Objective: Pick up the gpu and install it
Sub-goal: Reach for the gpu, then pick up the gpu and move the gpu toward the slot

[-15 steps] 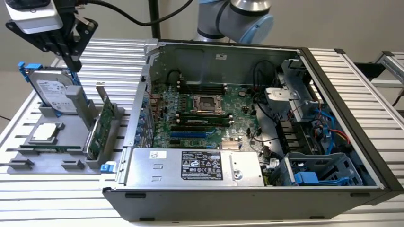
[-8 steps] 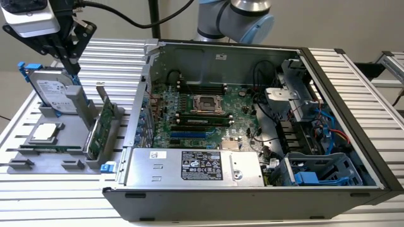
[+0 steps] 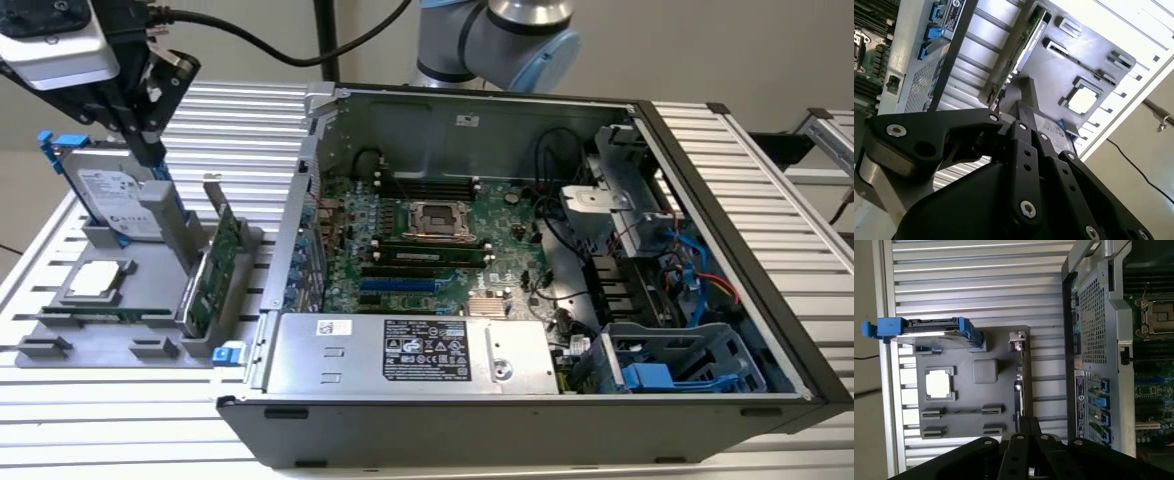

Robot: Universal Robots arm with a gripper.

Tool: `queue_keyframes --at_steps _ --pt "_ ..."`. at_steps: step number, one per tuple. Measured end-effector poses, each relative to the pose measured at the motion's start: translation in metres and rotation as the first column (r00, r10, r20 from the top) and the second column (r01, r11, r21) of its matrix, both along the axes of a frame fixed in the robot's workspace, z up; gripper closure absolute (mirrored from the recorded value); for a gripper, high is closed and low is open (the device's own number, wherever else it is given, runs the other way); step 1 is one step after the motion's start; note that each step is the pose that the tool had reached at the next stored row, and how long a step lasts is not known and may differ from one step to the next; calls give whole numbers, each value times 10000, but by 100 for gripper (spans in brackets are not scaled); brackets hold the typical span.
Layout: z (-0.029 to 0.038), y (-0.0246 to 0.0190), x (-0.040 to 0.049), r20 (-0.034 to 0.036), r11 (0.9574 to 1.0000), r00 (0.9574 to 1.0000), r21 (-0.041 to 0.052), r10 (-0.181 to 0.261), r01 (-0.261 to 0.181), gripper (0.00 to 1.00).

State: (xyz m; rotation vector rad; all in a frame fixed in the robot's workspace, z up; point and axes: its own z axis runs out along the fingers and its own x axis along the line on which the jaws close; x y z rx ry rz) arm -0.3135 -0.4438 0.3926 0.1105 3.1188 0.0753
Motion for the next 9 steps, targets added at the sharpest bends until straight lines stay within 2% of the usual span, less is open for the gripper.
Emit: queue_keyframes --at_steps 9 --pt "0 -104 0 1 10000 10000 1 0 0 100"
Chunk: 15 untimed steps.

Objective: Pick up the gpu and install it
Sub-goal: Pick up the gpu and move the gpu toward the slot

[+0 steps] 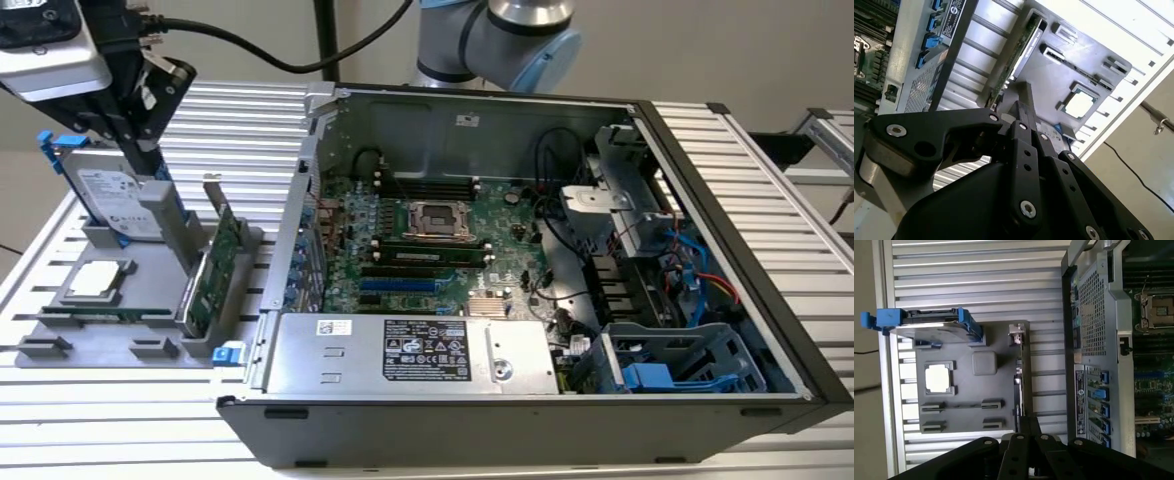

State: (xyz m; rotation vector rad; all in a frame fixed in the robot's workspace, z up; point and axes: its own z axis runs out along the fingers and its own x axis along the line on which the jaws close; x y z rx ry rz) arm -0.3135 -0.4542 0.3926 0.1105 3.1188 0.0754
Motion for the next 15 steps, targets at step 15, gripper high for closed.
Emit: queue_keyframes --at_steps 15 --pt "0 -169 0 0 10000 10000 0 0 0 100"
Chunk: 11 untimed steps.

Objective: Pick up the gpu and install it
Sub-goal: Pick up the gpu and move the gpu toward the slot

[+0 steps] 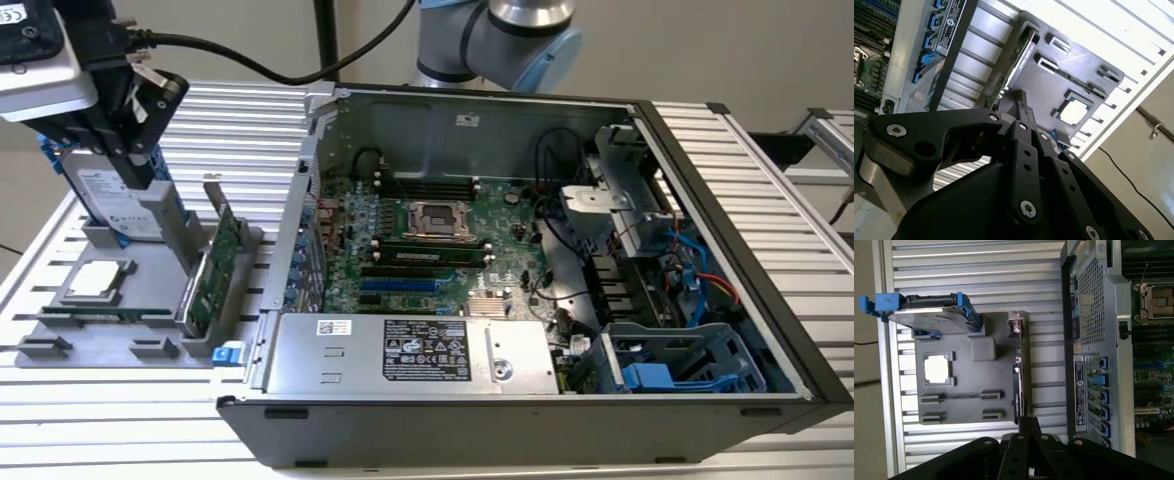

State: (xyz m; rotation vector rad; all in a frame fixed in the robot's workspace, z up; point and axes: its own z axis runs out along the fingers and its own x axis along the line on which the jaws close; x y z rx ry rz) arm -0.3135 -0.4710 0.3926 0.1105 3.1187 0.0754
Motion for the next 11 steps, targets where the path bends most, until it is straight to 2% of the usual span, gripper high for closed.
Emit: queue_keyframes --at_steps 7,11 --pt "0 -70 0 -1 10000 10000 -1 0 0 100" --pt "0 -94 -1 0 10000 10000 0 0 0 100"
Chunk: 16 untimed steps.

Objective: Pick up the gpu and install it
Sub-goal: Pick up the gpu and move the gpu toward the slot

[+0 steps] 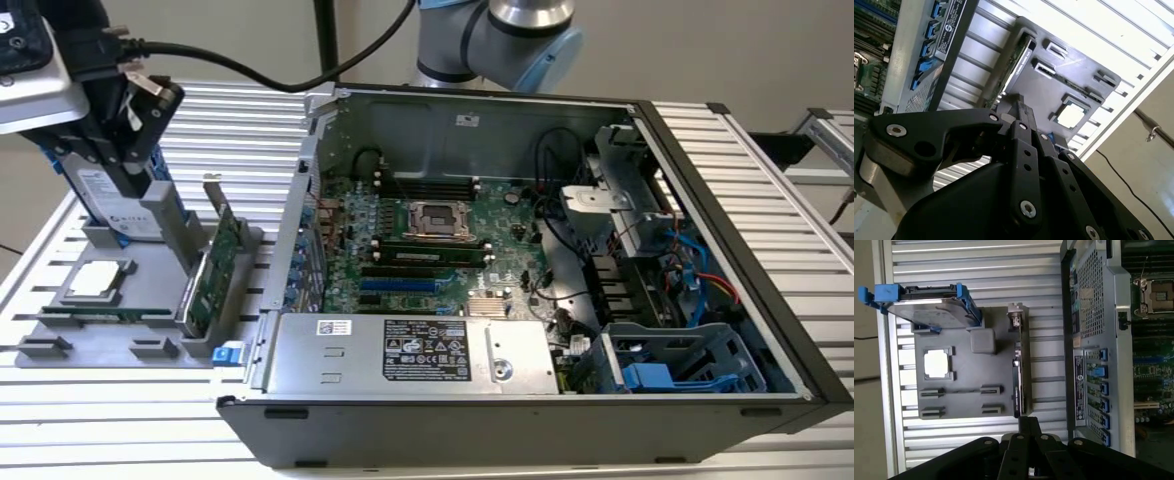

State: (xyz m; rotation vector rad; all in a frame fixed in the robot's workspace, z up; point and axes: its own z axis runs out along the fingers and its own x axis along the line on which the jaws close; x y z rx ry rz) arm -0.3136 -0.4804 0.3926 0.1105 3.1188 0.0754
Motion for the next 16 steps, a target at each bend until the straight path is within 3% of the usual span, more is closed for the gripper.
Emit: queue_keyframes --at_steps 16 --pt "0 -10 -17 0 10000 10000 5 0 0 100"
